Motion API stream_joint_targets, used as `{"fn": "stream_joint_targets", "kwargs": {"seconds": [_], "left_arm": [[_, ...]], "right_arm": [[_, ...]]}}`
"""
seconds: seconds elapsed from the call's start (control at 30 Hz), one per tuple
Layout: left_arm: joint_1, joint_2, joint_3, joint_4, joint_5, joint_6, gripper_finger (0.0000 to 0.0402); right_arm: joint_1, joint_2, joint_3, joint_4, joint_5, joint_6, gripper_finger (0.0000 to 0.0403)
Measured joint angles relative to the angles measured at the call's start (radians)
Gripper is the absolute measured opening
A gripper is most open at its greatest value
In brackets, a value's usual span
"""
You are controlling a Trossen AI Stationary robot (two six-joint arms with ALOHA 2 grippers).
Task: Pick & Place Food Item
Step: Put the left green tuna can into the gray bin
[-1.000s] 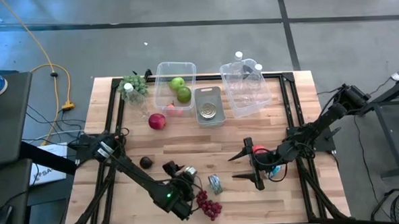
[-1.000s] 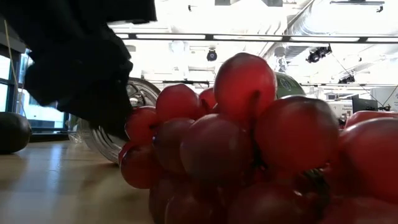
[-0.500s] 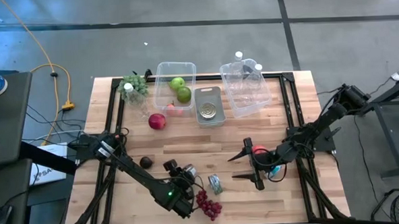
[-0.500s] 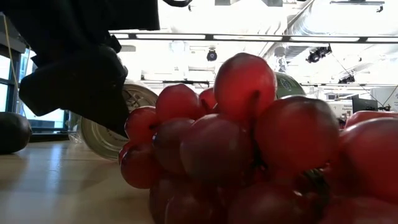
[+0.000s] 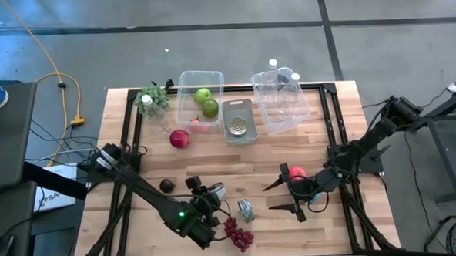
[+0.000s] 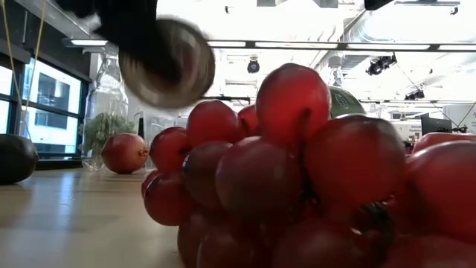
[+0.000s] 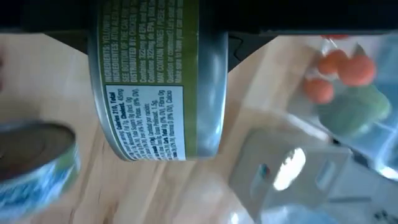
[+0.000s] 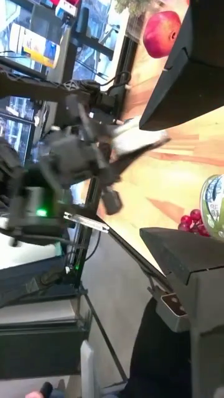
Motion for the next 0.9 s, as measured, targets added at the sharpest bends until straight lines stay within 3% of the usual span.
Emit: {"fn": "stream_joint_targets", "kwargs": {"seconds": [0.17, 0.3, 0.47, 0.57, 0.73, 0.9], "left_arm": [[-0.011, -0.054, 0.000, 0.080, -0.024, 0.069, 0.0129], [-0.010, -0.056, 0.001, 0.197, 0.009, 0.169, 0.0129], [-0.010, -0.056, 0.001, 0.308, 0.021, 0.258, 0.0129], [0.008, -0.056, 0.001, 0.412, 0.002, 0.343, 0.0129], [0.064, -0.056, 0.001, 0.475, 0.130, 0.410, 0.0129], [0.069, -0.052, 0.001, 0.475, 0.131, 0.429, 0.0129]], "right_arm": [[-0.005, 0.060, 0.000, 0.018, -0.028, -0.068, 0.0259], [-0.001, 0.197, 0.000, 0.225, -0.068, -0.224, 0.0258], [-0.002, 0.307, 0.018, 0.484, 0.079, -0.337, 0.0259], [-0.002, 0.330, 0.069, 0.459, 0.111, -0.349, 0.0258], [0.000, 0.334, 0.162, 0.248, 0.033, -0.404, 0.0258], [0.004, 0.334, 0.208, 0.141, 0.195, -0.477, 0.0258]]}}
